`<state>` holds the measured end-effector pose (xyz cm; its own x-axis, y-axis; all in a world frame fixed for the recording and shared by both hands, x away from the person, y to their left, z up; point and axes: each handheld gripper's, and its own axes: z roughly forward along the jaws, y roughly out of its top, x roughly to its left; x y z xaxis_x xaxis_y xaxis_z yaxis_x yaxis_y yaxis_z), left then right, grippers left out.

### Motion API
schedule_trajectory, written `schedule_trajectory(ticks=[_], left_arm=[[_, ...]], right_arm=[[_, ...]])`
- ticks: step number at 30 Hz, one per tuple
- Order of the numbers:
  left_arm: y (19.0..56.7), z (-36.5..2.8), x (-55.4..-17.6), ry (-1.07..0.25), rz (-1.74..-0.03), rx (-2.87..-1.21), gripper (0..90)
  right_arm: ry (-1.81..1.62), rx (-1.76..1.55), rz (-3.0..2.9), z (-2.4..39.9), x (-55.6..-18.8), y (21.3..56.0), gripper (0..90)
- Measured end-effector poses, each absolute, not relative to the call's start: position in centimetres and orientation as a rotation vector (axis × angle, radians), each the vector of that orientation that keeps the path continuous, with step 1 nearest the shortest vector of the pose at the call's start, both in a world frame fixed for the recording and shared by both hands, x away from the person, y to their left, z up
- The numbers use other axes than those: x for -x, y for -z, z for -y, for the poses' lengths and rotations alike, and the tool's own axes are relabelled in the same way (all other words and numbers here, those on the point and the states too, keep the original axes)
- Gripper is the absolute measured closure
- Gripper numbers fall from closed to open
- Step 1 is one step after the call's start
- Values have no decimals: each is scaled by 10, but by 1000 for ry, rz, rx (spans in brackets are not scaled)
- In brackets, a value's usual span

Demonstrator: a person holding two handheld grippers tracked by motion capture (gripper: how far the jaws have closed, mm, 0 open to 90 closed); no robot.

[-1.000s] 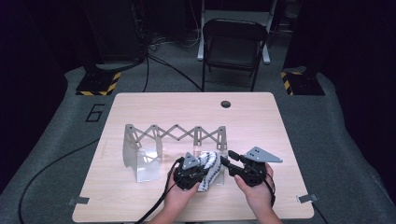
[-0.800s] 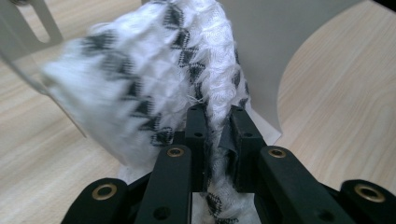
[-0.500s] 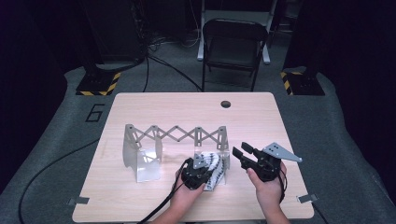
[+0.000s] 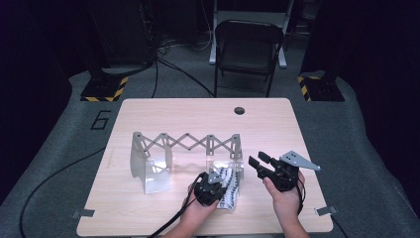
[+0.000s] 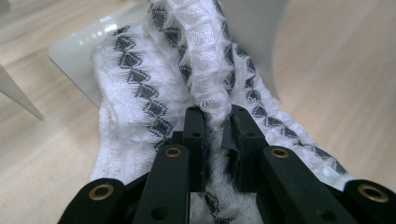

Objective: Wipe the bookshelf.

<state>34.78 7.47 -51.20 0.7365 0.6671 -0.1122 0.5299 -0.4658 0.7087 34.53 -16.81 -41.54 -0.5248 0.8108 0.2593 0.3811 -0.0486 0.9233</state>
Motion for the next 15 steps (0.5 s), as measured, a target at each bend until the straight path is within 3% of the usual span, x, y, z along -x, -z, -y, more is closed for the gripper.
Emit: schedule_trajectory(ticks=[10,15], left_arm=[[516,-85,-342,-266,-915,-2158,772],[506,-96,-342,-295,-913,-2161,571]], right_arm=[[-1585,-1205,-1867,162,-339,410,508],[-1577,-1199,-1864,162,-338,409,498]])
